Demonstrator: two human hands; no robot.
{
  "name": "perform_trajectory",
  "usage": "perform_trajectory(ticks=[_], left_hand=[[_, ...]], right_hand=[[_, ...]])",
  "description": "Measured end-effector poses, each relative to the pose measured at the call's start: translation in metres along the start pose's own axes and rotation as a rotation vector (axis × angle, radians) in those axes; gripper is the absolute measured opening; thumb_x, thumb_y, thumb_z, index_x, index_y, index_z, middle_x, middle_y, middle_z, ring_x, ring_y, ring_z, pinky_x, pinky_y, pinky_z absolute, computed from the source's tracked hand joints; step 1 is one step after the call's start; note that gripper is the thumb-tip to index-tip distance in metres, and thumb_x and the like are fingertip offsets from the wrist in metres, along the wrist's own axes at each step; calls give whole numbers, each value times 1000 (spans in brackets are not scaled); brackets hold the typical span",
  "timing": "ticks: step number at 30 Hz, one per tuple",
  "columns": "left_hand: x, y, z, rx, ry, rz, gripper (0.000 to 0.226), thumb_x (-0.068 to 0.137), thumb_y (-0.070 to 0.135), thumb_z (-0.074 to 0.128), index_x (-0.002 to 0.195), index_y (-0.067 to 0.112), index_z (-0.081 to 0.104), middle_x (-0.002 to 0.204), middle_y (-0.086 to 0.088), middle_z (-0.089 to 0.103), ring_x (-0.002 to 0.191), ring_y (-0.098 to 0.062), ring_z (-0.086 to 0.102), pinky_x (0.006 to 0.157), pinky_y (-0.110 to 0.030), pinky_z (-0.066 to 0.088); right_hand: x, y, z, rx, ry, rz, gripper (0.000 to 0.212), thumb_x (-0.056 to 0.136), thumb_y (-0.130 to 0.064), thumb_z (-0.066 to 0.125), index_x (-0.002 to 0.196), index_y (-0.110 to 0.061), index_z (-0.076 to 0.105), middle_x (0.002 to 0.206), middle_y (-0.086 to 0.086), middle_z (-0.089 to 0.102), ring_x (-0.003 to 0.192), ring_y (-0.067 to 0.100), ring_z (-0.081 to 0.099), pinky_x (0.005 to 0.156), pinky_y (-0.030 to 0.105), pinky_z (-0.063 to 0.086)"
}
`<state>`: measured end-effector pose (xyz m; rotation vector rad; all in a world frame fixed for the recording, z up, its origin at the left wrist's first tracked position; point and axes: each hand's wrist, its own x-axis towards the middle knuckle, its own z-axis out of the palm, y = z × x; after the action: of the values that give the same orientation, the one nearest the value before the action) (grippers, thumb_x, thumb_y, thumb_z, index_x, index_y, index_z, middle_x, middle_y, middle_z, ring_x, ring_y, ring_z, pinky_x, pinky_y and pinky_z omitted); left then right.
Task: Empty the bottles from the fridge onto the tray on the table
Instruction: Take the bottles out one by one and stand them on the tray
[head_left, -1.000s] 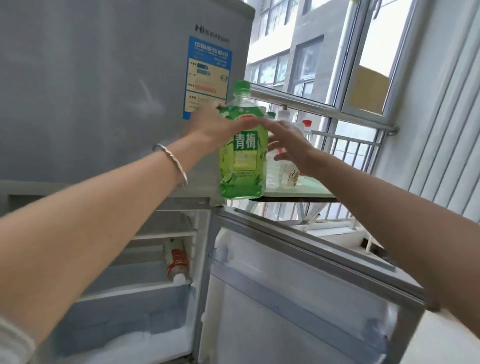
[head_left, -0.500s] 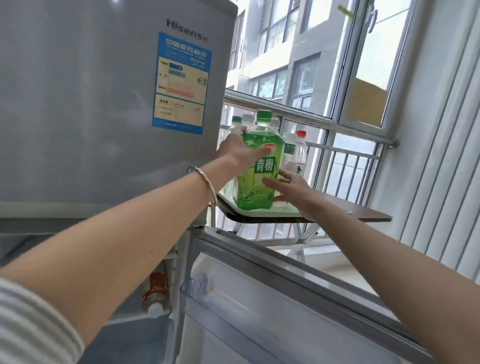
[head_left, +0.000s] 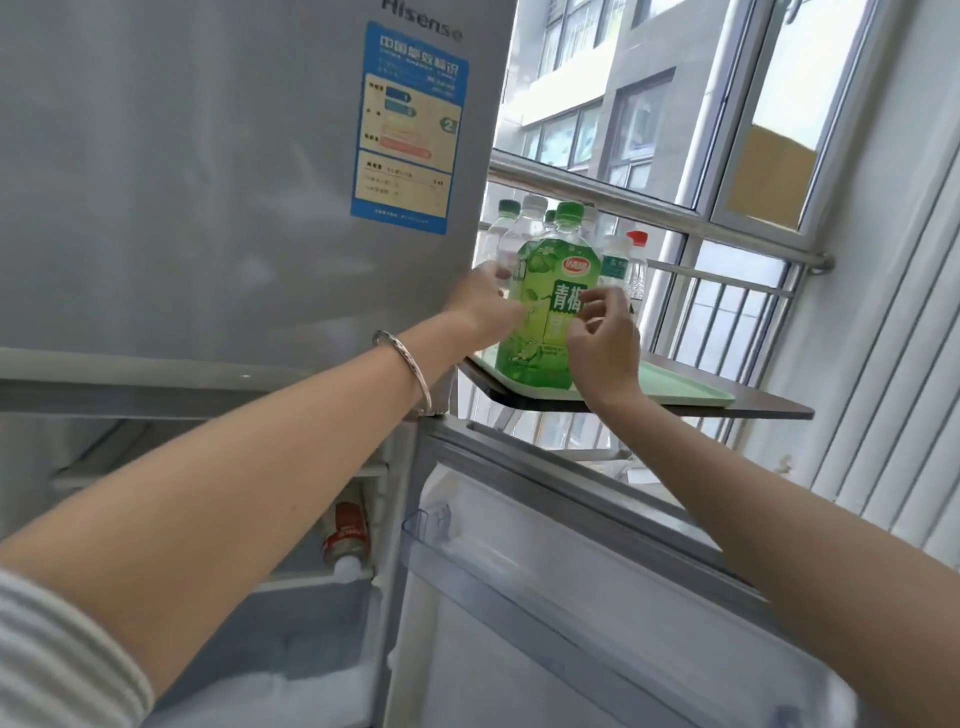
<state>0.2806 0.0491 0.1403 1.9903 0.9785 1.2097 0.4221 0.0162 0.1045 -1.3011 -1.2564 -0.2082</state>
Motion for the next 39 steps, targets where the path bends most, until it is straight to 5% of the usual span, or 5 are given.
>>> perform_trajectory(ticks=[6,20,23,27,39], left_hand=[[-37,-51,-44,39,-92,-163,17,87,4,51,88,8,68,90,-18,66,78,-26,63,79,-40,56],[-128,-249,-80,180,-203,-723,34,95,30,48,120,8,54,110,-11,61,93,-23,60,83,-37,53],[-134,-284,-72,198,-175,-811,43,96,24,48,134,7,42,114,-13,58,93,-23,59,77,-35,51],[-139,-320,-64,161,-104,-854,51,95,20,51,142,8,35,119,-16,61,91,-23,60,75,-35,51],[-152,-338,-62,127,-55,-865,49,90,15,54,138,11,43,119,-20,64,88,-23,61,66,-27,48]], right_hand=[[-69,-49,74,57,-403,41,22,84,-4,56,103,-13,56,87,5,65,80,22,61,67,34,48],[-208,33,259,-231,-1073,307,12,90,-21,56,91,-9,60,94,15,61,89,27,60,77,37,51],[-224,70,289,-423,-1172,339,42,88,-27,59,125,-7,54,123,13,59,114,30,58,93,33,49],[-244,110,319,-551,-1232,419,75,83,-30,62,147,-7,31,149,17,39,134,33,42,109,38,40],[-259,139,306,-527,-1158,89,47,92,-14,46,139,-17,44,142,13,44,128,33,44,102,38,38]])
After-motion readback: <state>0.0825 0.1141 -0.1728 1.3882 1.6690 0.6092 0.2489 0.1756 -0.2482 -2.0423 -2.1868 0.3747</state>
